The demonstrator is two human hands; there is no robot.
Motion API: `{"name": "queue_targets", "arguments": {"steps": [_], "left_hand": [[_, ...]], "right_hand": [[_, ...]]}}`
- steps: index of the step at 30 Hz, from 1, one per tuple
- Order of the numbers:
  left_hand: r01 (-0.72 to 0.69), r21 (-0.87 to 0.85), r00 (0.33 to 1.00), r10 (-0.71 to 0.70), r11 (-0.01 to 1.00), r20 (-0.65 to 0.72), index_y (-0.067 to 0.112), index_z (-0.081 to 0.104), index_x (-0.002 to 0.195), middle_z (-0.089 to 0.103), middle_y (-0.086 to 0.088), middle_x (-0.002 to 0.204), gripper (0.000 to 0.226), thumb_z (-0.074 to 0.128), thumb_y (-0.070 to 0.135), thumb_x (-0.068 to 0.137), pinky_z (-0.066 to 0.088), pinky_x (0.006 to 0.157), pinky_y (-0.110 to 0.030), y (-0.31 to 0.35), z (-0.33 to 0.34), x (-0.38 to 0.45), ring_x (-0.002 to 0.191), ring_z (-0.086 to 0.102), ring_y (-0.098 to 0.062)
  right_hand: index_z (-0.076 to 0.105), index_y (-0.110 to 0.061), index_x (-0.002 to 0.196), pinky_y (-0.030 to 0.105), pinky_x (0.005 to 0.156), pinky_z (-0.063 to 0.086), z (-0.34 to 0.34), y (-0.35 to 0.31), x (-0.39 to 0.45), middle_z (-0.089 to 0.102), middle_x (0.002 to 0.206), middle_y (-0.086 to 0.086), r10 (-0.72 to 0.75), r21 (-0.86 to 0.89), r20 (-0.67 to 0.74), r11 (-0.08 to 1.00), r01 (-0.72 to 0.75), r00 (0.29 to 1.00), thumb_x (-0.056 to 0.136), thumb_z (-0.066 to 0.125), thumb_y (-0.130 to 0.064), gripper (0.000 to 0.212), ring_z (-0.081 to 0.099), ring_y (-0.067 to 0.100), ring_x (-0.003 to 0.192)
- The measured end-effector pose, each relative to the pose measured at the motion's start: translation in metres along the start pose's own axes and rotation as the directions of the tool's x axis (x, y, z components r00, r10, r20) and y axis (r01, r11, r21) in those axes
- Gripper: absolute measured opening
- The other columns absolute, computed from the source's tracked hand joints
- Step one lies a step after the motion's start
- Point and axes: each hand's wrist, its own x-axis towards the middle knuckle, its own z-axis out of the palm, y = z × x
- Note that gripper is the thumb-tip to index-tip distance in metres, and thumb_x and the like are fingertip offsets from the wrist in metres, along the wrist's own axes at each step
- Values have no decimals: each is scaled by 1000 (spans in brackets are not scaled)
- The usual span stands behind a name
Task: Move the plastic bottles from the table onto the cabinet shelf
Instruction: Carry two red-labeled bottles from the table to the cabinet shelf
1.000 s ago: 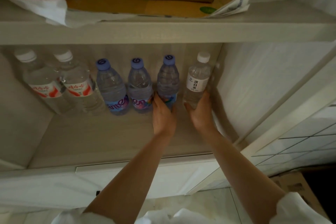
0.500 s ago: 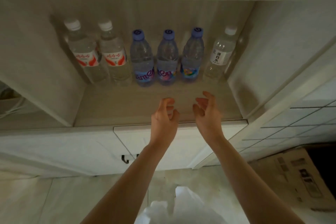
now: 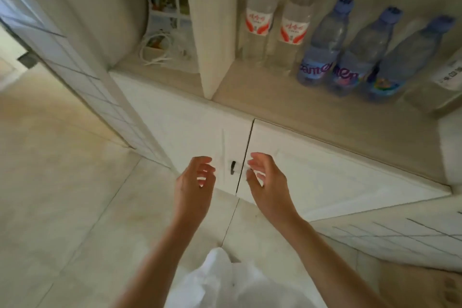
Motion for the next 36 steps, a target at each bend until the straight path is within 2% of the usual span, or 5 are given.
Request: {"name": "queue_targets", "arguments": {"steps": [4, 8, 17, 25, 36], "left_hand": [[228, -6, 956, -225, 974, -186, 23, 62, 99, 69, 5, 80, 27, 57, -1, 86, 56, 68, -31, -28, -36, -53, 74, 68, -16], [422, -53, 825, -407, 905, -393, 27, 63, 95, 70, 5, 80, 23, 60, 6, 89, 56, 68, -30, -52, -56, -125, 73, 68, -15], [635, -280, 393, -613, 720, -685, 22, 65, 95, 71, 7, 78, 17, 60, 6, 89, 57, 67, -29, -82, -70, -295, 70, 70, -10], [575, -589, -29, -705, 568, -709, 23, 64, 96, 71, 9, 79, 16, 60, 9, 91, 49, 65, -19, -90, -68, -423, 74, 69, -11], [419, -770, -430, -642, 481, -635, 25, 63, 99, 70, 7, 85, 13, 57, 15, 93, 47, 65, -15, -96, -104, -629, 77, 67, -11]], "right_hand": [[51, -14, 126, 31, 98, 48, 34, -10, -16, 61, 112, -4, -76, -5, 259, 997, 80, 963, 95, 55, -16, 32, 59, 12, 110], [51, -16, 124, 30, 95, 49, 66, -18, -45, 62, 109, -5, -167, 19, 488, 983, 180, 857, 94, 56, -15, 31, 60, 10, 104], [54, -15, 121, 29, 91, 51, 132, -27, -135, 64, 104, -2, -271, 70, 856, 905, 419, 441, 93, 57, -15, 29, 62, 12, 98], [57, -14, 118, 28, 86, 53, 185, -56, -247, 63, 104, -4, -200, 141, 979, 807, 574, 41, 94, 54, -19, 24, 62, 11, 94], [59, -12, 118, 14, 78, 45, 246, -71, -487, 65, 106, 0, -132, 334, 931, 682, 651, -339, 94, 54, -13, 24, 63, 13, 94]]}}
